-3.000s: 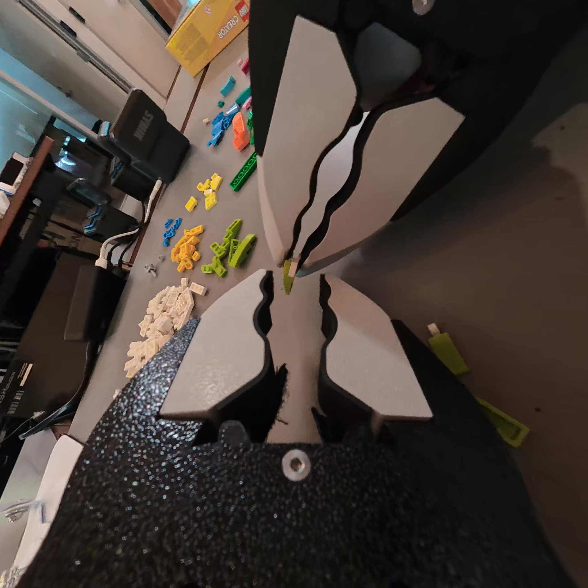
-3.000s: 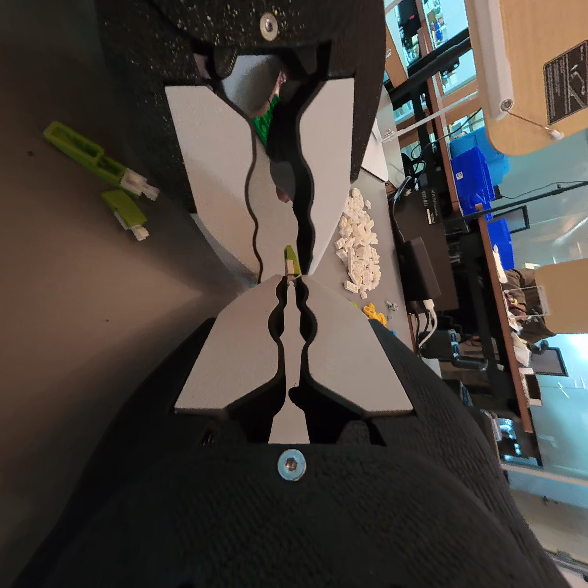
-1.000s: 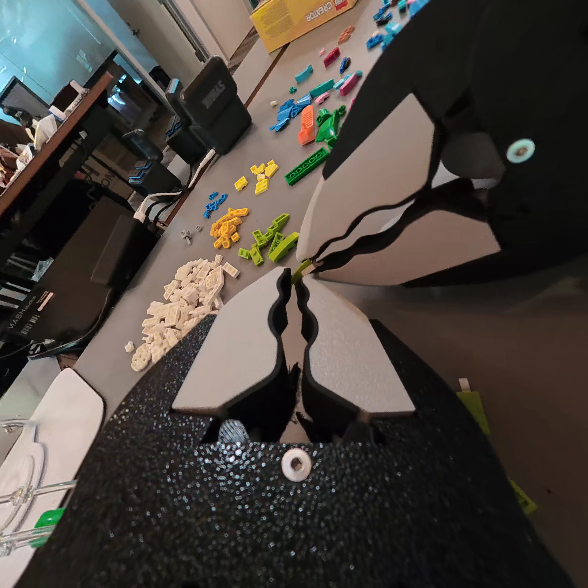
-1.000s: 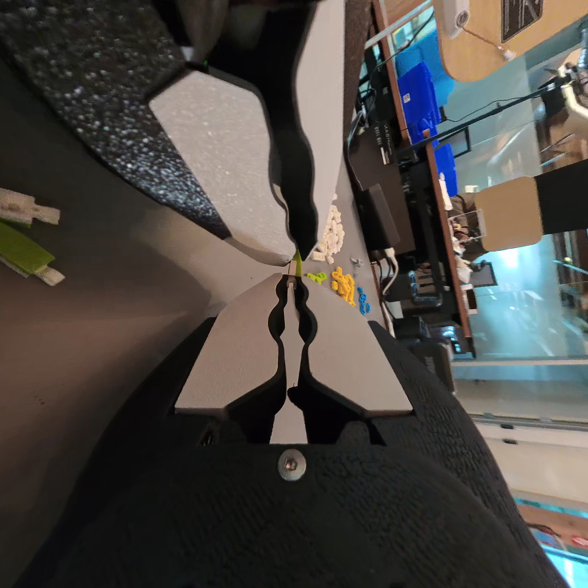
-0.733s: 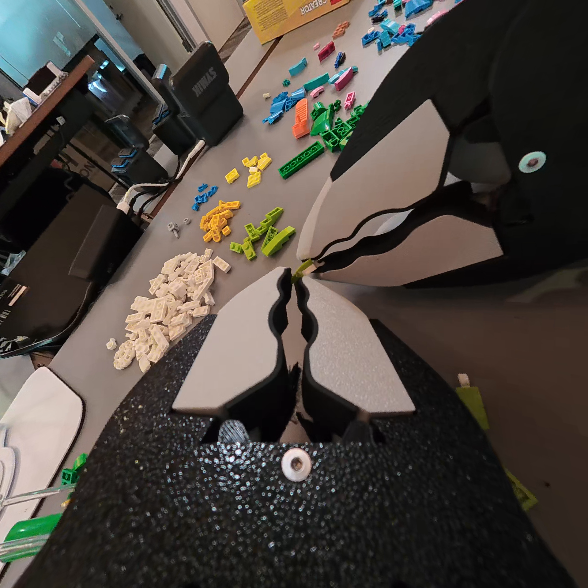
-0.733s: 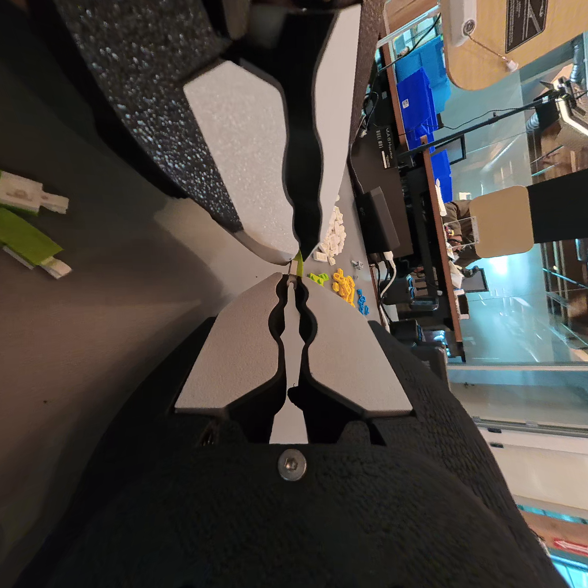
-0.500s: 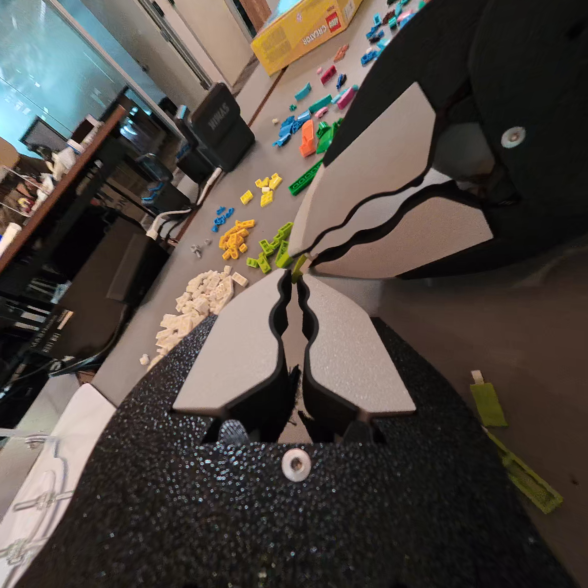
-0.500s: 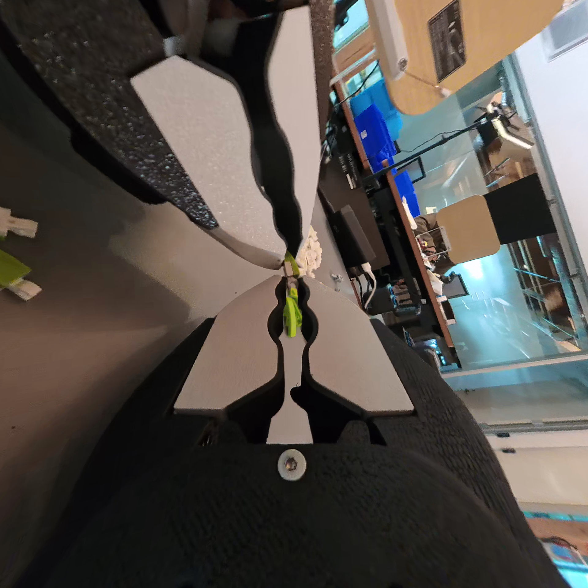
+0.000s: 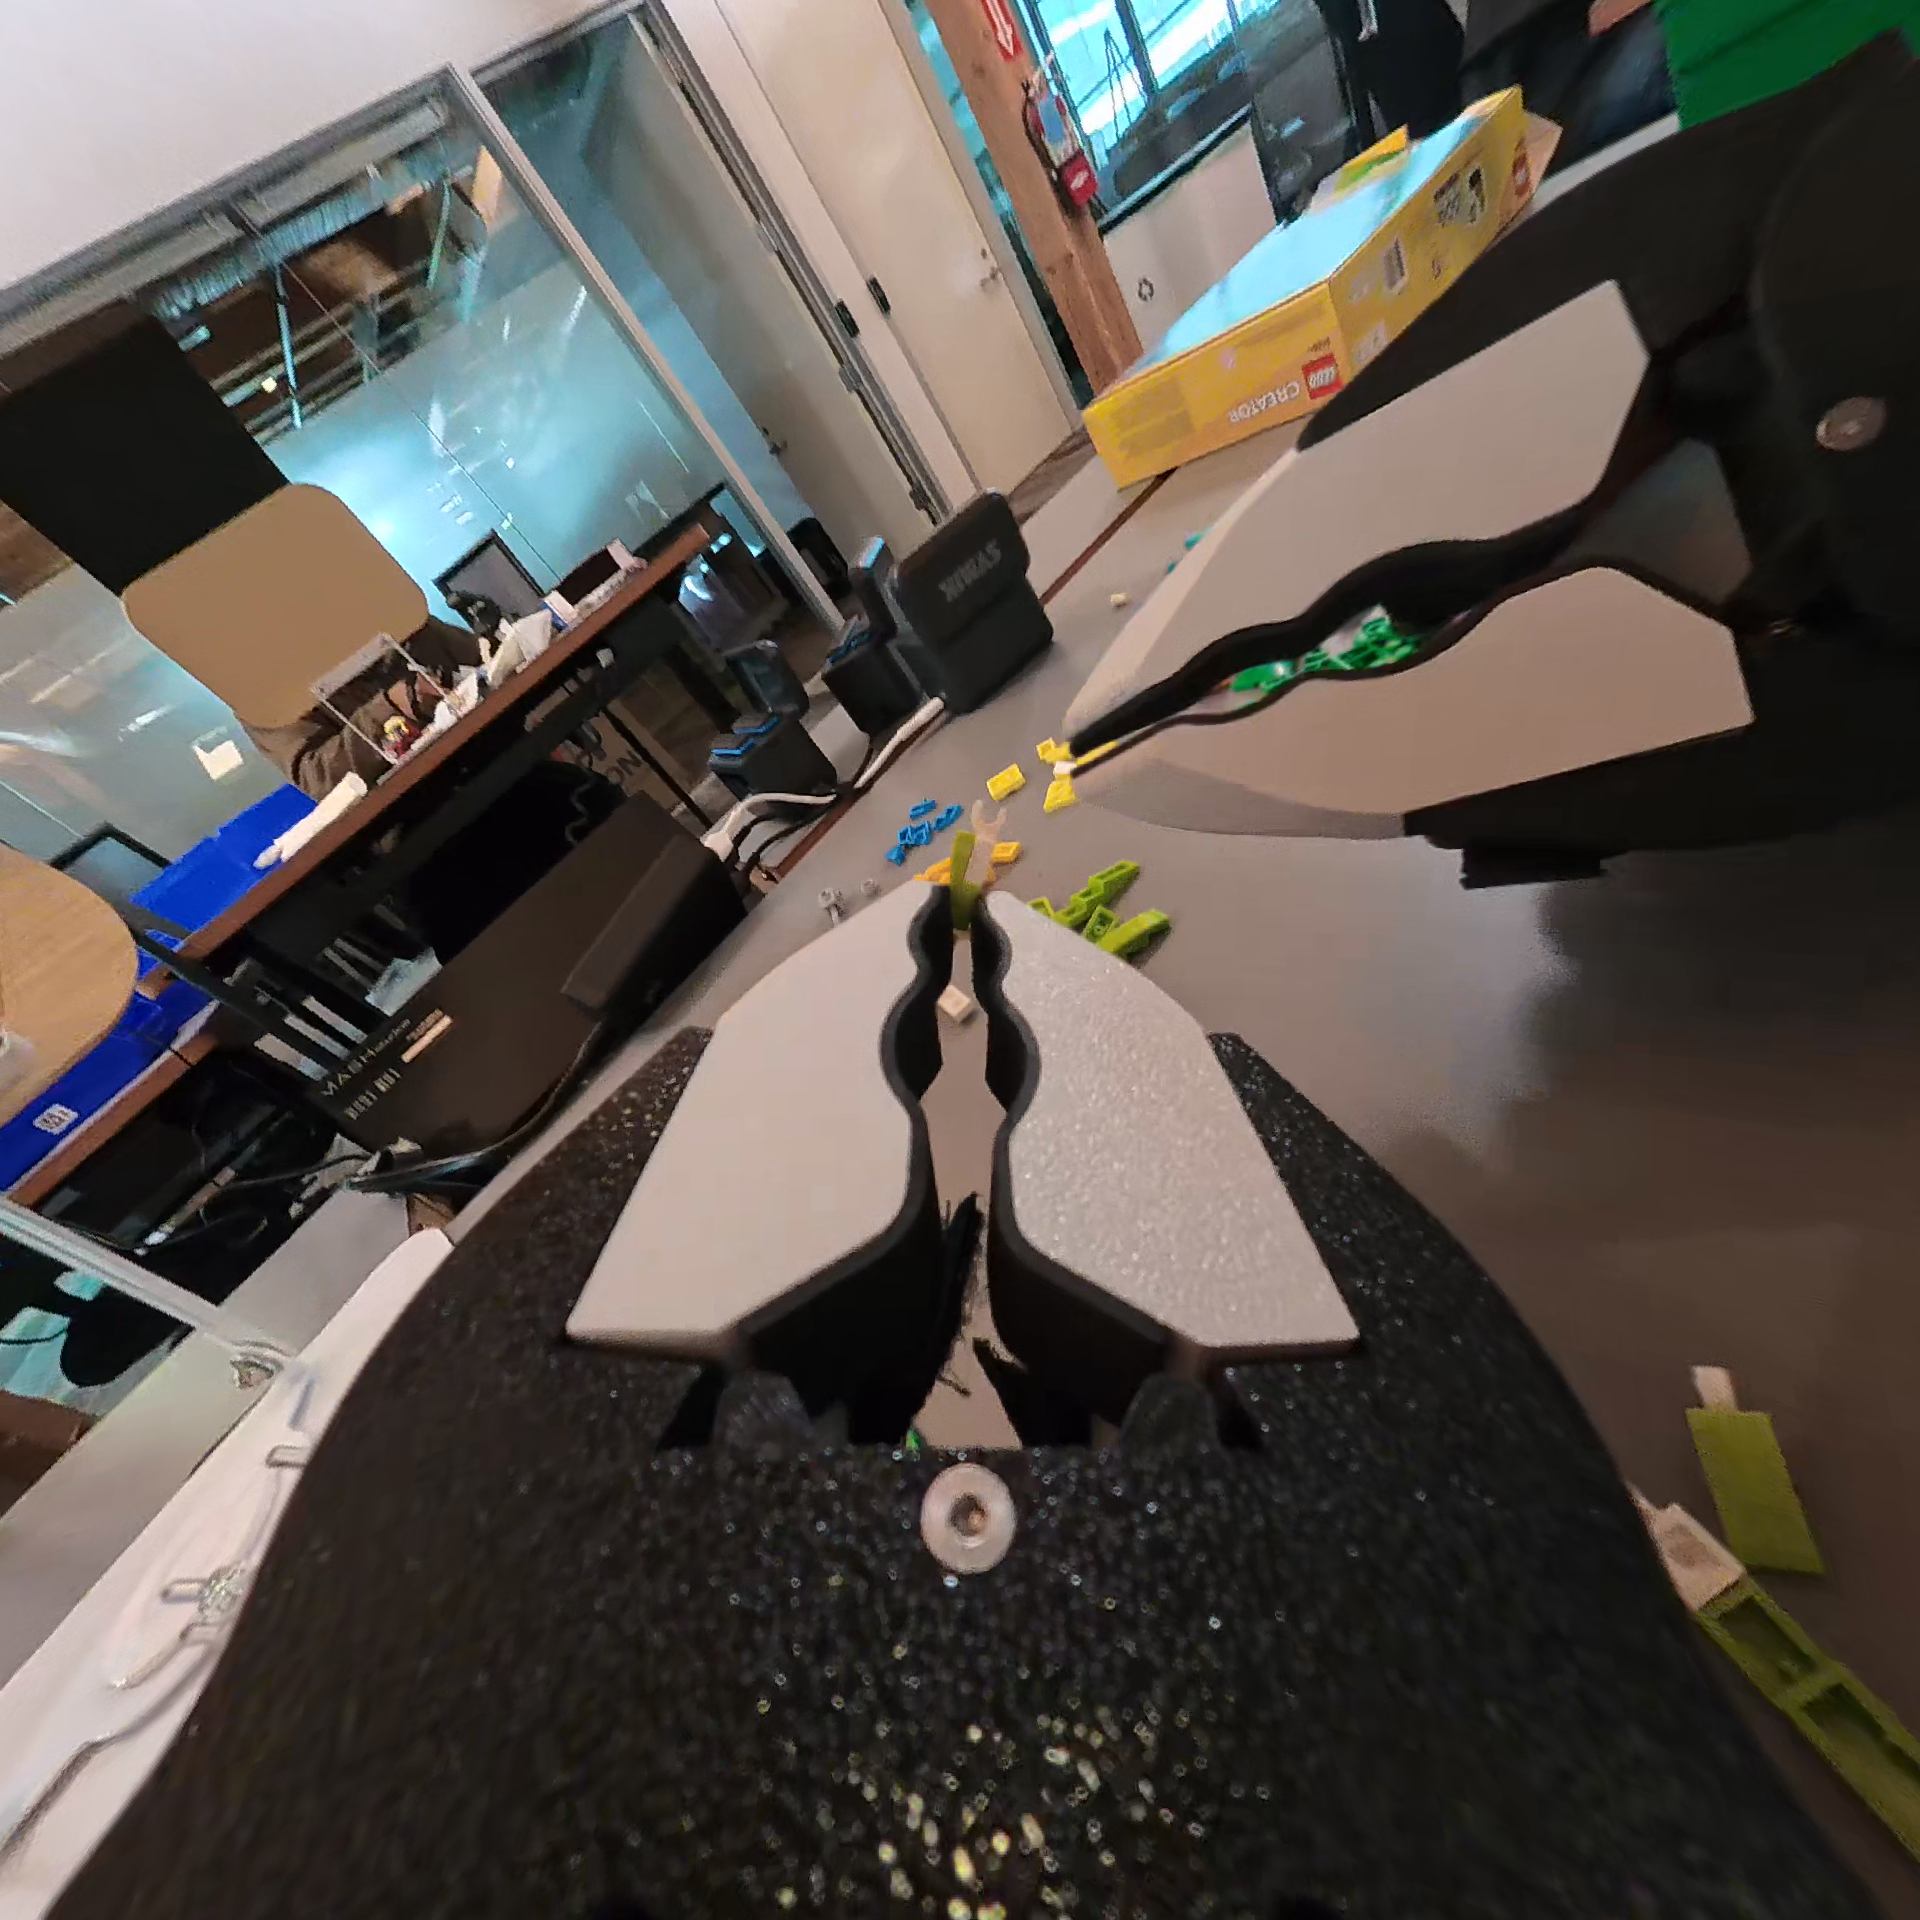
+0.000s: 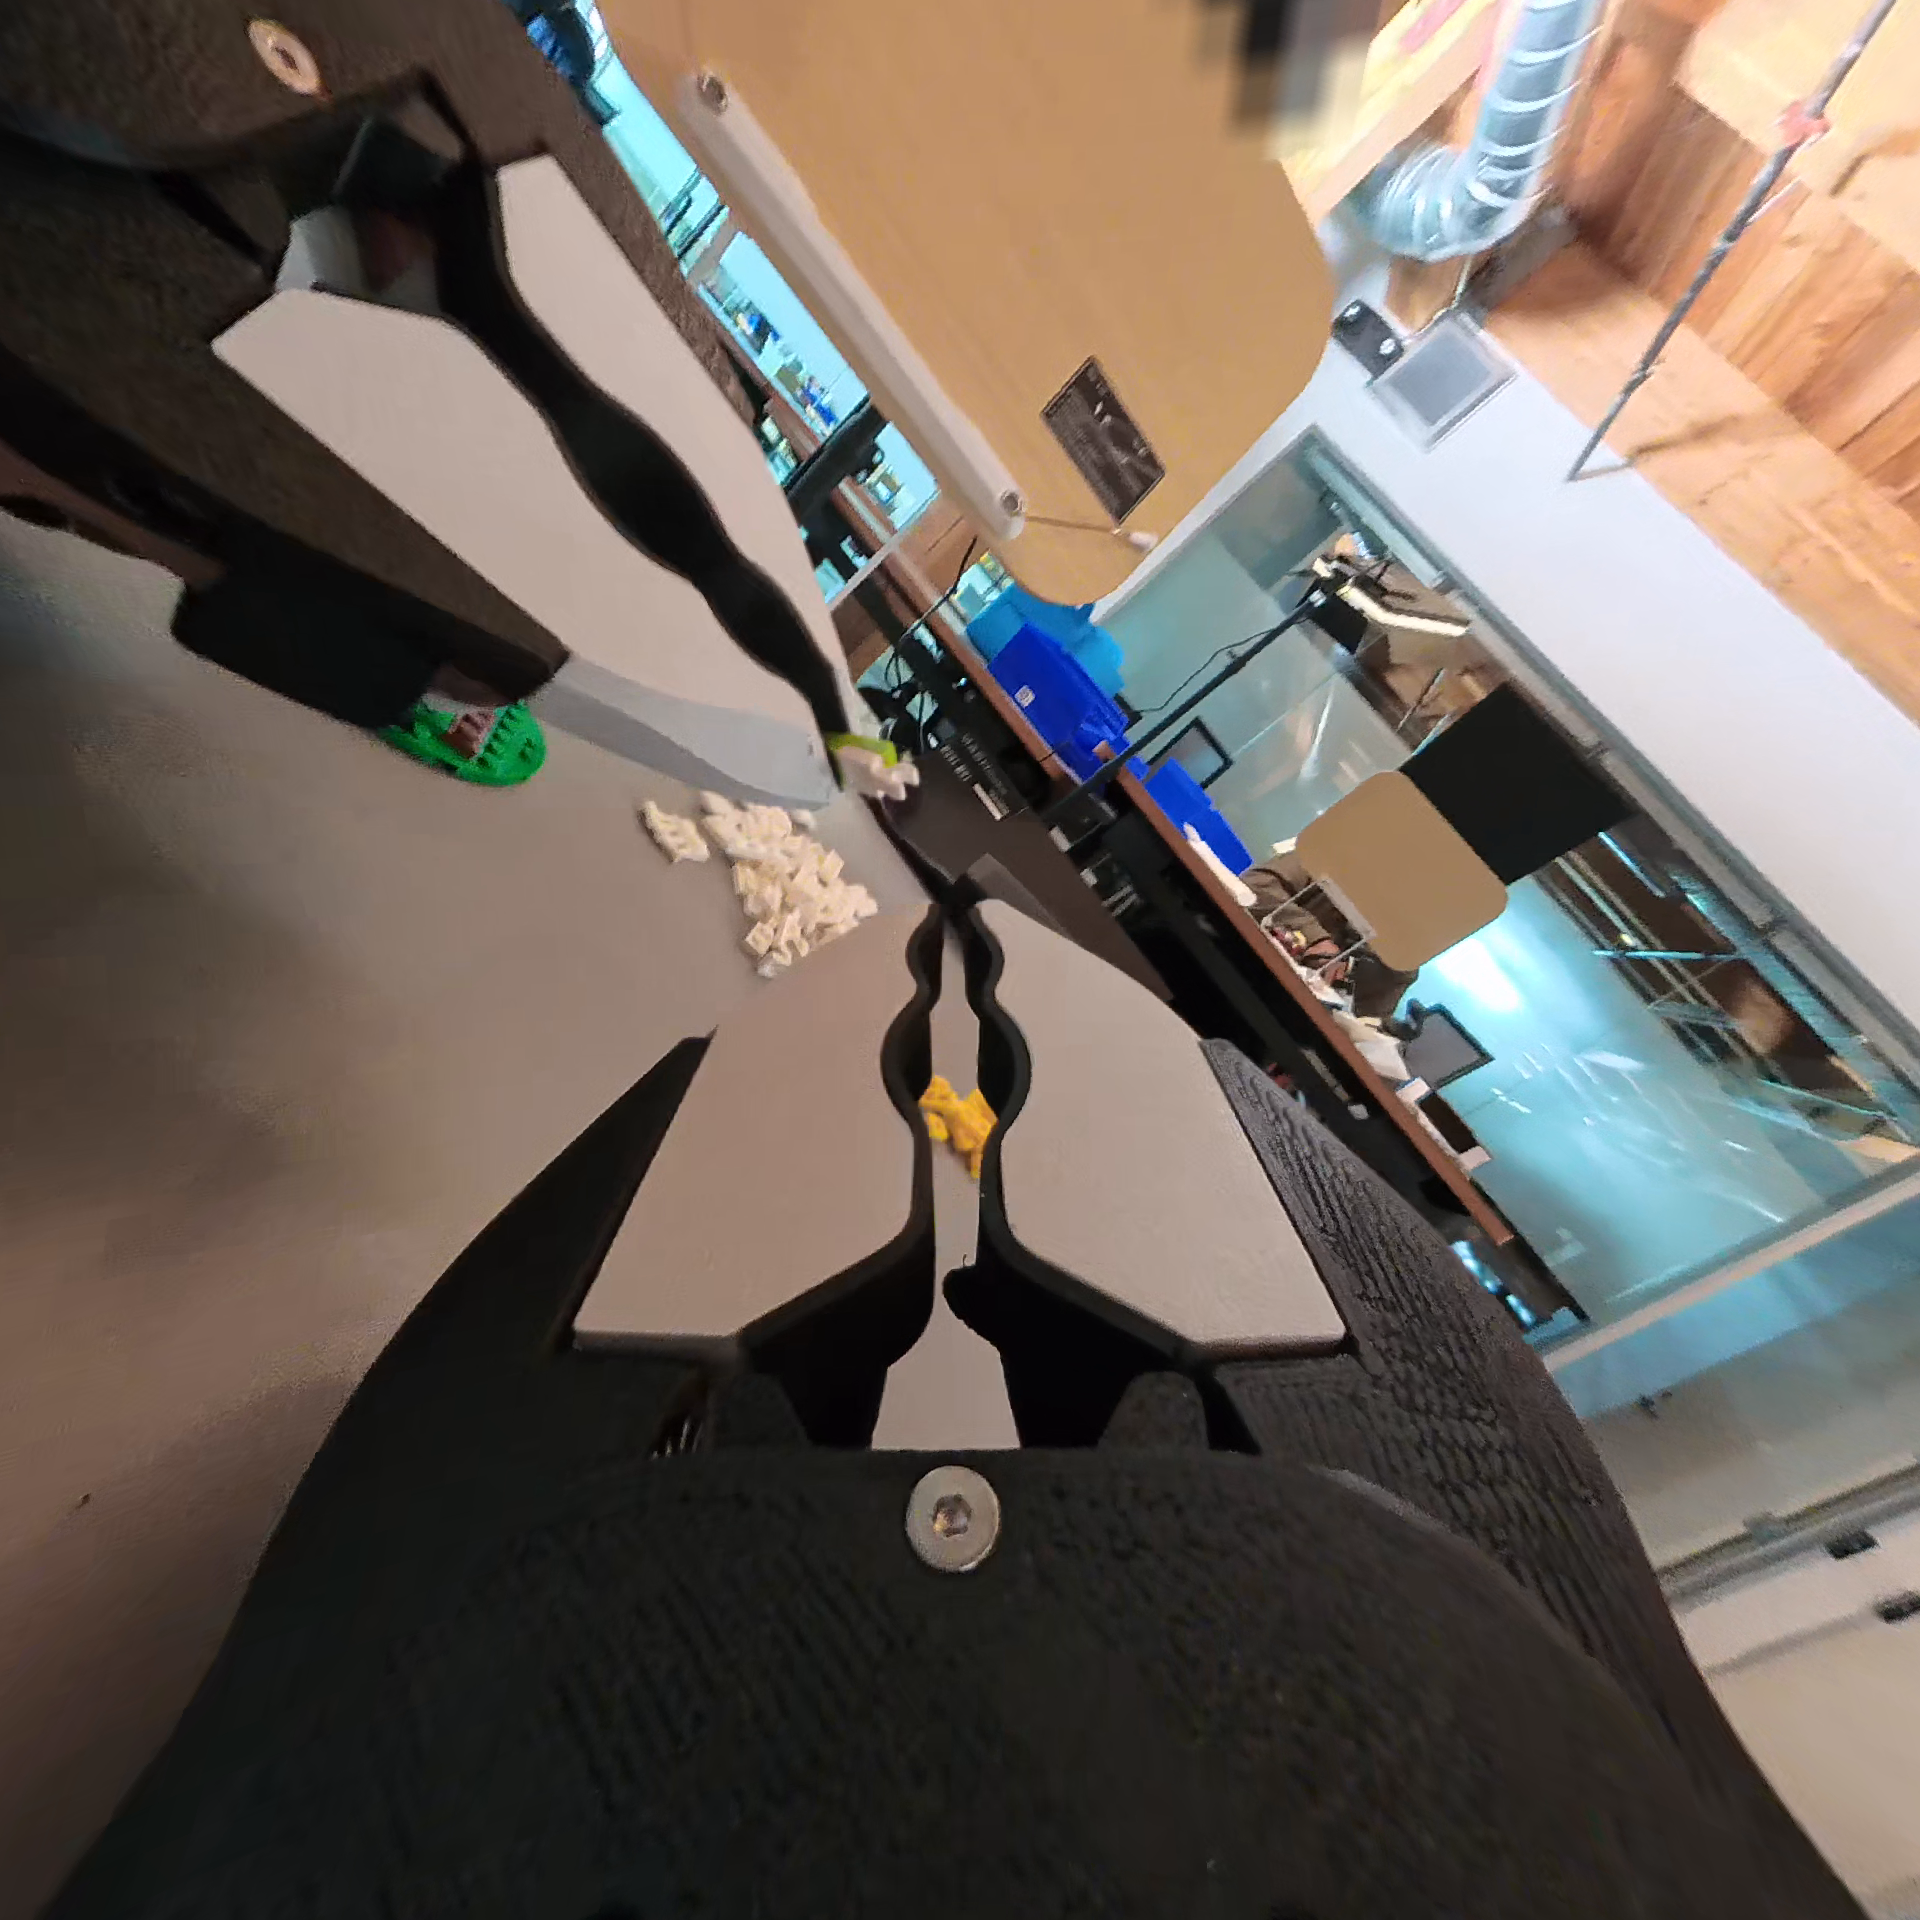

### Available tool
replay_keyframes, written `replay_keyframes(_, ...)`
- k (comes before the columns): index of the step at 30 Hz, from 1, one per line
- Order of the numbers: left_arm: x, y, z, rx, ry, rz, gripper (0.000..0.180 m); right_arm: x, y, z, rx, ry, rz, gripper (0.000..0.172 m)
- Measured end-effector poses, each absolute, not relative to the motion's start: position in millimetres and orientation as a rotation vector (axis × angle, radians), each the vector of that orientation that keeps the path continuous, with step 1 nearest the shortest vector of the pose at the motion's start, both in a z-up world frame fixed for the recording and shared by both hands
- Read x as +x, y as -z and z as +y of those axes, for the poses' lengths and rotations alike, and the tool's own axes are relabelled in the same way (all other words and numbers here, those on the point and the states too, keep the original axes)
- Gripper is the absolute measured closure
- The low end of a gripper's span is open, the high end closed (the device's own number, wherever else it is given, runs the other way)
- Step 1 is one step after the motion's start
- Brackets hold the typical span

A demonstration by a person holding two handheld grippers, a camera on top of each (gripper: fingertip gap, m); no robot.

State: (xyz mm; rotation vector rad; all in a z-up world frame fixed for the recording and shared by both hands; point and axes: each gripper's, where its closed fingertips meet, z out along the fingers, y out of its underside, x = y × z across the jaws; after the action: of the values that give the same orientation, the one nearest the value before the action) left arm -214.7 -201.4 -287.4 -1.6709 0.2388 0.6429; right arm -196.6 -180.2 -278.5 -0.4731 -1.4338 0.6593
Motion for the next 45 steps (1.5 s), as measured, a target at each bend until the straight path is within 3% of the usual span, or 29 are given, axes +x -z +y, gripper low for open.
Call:
replay_keyframes(14, -210, 288, -211, -1.636, -0.645, 0.220, 0.178, -193, 258, -154, -0.707, -0.837, -1.237, 0.172)
replay_keyframes(45, -199, 280, -215, -1.607, -0.567, 0.209, 0.178, -169, 259, -181, -0.632, -0.843, -1.280, 0.172)
